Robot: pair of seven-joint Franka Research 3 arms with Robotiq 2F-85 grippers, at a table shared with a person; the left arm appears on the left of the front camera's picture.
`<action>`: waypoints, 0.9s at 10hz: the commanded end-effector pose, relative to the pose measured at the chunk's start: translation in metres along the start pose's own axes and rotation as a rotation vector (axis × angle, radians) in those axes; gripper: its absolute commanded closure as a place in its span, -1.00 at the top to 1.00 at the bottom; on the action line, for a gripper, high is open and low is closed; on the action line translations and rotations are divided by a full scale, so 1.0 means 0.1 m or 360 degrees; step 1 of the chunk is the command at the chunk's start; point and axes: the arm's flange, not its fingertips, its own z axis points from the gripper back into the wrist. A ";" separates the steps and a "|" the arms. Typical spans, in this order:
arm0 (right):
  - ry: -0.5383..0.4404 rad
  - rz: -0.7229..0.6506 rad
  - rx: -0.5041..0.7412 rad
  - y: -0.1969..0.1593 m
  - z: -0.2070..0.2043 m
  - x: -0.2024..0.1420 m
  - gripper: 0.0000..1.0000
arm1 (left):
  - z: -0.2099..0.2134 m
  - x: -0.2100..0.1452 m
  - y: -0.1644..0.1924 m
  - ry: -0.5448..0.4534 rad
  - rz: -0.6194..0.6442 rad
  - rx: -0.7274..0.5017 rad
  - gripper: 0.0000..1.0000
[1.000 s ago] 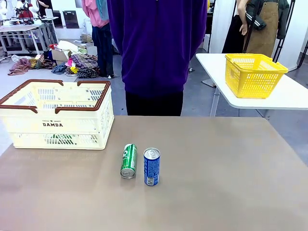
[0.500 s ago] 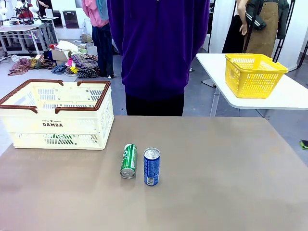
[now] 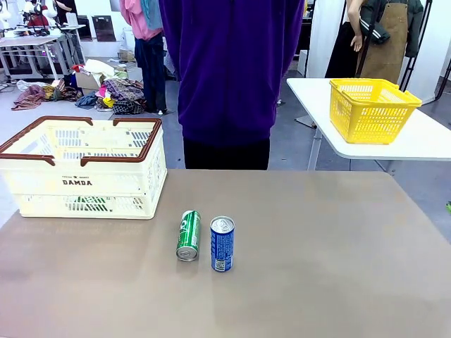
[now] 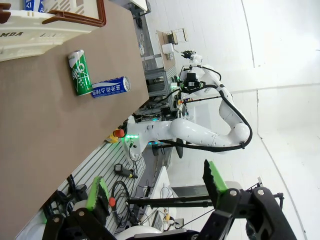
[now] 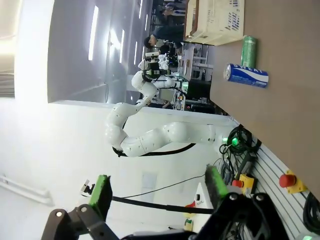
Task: Place the drinks into the Shopping basket.
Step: Pick up one drink and place it into the Shopping basket.
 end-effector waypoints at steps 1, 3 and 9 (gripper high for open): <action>-0.0013 0.0014 0.0030 0.02 0.02 0.03 1.00 | 0.00 0.00 0.00 0.0000 0.0000 0.0000 1.00; -0.0013 0.0014 0.0030 0.02 0.02 0.03 1.00 | -0.62 0.36 -0.85 0.0114 0.0265 0.0346 1.00; -0.0013 0.0014 0.0030 0.02 0.02 0.03 1.00 | -3.16 1.54 -1.04 -0.0003 0.0451 0.1462 1.00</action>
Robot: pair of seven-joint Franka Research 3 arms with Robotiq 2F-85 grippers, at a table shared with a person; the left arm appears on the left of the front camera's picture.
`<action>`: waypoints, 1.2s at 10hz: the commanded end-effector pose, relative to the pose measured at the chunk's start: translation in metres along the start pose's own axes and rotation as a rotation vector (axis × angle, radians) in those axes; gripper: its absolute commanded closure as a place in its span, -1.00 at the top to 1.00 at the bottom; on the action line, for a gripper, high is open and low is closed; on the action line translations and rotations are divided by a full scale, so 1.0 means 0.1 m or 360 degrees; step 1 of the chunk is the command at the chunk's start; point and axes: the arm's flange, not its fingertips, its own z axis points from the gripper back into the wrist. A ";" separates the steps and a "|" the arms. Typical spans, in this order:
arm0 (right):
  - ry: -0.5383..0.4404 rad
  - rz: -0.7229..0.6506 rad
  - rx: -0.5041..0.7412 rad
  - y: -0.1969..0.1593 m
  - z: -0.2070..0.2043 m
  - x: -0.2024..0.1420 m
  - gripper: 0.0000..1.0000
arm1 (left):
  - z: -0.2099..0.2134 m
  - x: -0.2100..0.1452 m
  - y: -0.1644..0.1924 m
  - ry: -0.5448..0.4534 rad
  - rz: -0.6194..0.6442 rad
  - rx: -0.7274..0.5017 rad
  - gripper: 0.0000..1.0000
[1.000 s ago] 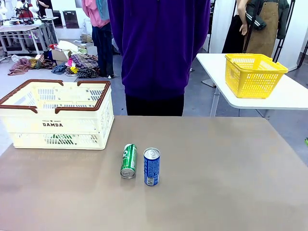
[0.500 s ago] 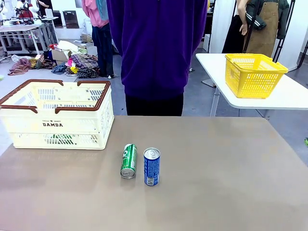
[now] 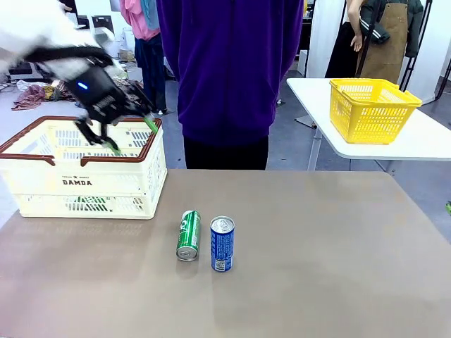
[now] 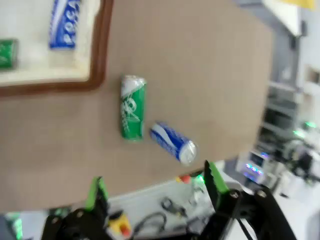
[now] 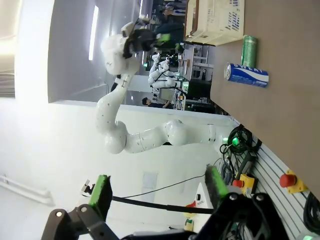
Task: Place the drinks into the Shopping basket.
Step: Pick up one drink and place it into the Shopping basket.
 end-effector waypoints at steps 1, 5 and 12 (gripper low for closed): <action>-0.0014 0.0018 0.0027 0.02 0.02 0.02 1.00 | -0.45 0.22 -0.05 -0.0039 0.0056 0.0275 1.00; -0.0014 0.0018 0.0027 0.02 0.02 0.02 1.00 | -0.67 0.18 -0.11 -0.0051 -0.0029 0.0245 1.00; -0.0014 0.0018 0.0027 0.02 0.02 0.02 1.00 | -1.00 -0.14 -0.42 -0.0087 -0.0214 0.0260 1.00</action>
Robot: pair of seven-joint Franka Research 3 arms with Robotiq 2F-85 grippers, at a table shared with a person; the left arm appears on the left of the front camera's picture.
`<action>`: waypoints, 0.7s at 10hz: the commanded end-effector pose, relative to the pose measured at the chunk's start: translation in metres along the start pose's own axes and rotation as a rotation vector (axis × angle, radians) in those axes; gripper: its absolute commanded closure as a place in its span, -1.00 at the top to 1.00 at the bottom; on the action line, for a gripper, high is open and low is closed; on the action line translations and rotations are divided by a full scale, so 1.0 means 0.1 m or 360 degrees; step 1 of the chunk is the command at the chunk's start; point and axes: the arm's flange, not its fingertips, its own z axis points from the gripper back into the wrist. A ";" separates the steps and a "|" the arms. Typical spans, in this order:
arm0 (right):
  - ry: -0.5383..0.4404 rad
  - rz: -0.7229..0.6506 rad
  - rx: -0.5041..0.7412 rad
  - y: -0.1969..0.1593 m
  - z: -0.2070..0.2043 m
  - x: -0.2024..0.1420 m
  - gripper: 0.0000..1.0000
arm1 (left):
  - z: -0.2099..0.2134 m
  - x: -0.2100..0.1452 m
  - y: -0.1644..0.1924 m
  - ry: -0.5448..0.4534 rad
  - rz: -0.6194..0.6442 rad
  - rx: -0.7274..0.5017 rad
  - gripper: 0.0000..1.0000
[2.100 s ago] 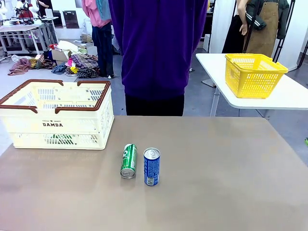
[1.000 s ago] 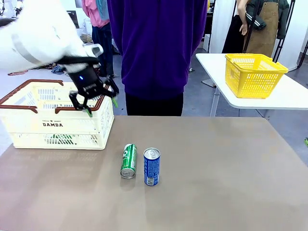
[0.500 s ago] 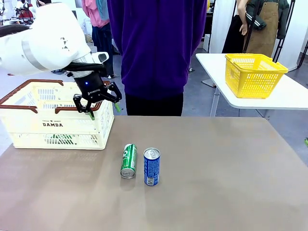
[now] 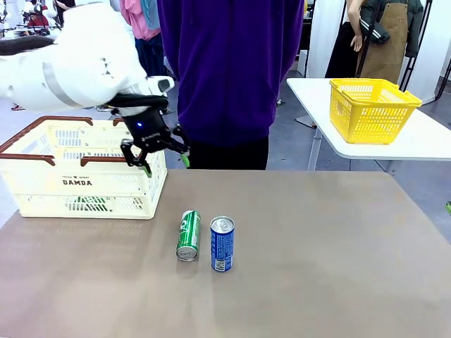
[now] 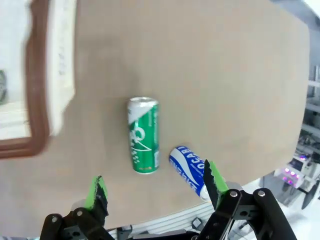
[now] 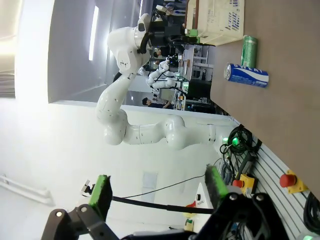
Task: Place the drinks into the Shopping basket.
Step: Pick up one drink and place it into the Shopping basket.
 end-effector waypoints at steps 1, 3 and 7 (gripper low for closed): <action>-0.0012 0.0019 0.0026 0.02 0.01 0.02 1.00 | -0.26 -0.17 -0.12 -0.0051 0.0029 0.0088 1.00; -0.0012 0.0019 0.0026 0.02 0.01 0.02 1.00 | -0.61 -0.13 -0.22 -0.0052 -0.0023 0.0183 1.00; -0.0012 0.0019 0.0026 0.02 0.01 0.02 1.00 | -1.34 -0.20 -0.36 -0.0009 -0.0150 0.0244 1.00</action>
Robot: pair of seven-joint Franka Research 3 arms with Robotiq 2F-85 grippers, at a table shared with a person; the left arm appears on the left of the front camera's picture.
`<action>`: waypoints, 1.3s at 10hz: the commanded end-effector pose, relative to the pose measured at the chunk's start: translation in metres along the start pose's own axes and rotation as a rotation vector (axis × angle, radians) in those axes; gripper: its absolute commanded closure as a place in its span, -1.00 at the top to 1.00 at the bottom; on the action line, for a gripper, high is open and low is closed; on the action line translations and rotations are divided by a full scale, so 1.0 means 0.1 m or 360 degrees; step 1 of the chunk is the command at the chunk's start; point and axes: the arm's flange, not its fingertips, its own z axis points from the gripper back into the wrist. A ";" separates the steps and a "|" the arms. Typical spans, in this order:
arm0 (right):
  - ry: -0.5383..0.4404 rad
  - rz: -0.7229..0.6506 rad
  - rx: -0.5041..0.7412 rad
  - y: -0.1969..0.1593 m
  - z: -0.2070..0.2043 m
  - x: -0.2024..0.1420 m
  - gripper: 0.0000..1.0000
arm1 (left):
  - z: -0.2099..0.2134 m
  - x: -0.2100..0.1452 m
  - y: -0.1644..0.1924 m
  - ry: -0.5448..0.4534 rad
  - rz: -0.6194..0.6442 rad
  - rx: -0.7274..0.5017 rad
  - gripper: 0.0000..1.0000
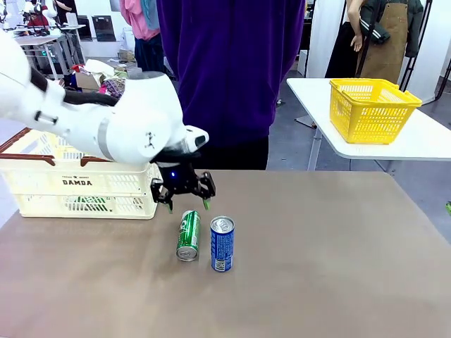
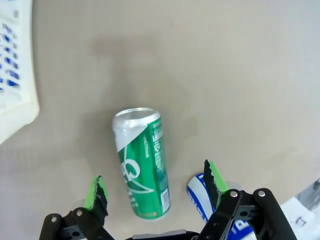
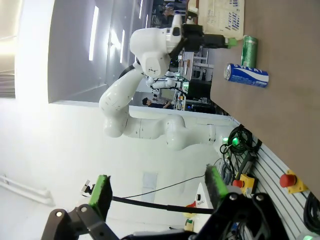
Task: Place the drinks into the Shopping basket.
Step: Pick up one drink and place it into the Shopping basket.
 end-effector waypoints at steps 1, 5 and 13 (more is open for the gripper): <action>-0.0011 0.0019 0.0026 0.02 0.01 0.02 1.00 | -0.24 -0.02 -0.18 0.0038 -0.0034 0.0057 1.00; -0.0011 0.0019 0.0026 0.02 0.01 0.02 1.00 | -0.71 0.05 -0.16 0.0141 0.0051 0.0196 1.00; -0.0011 0.0019 0.0026 0.02 0.01 0.02 1.00 | -0.86 0.06 -0.03 0.0227 0.0078 0.0182 -1.00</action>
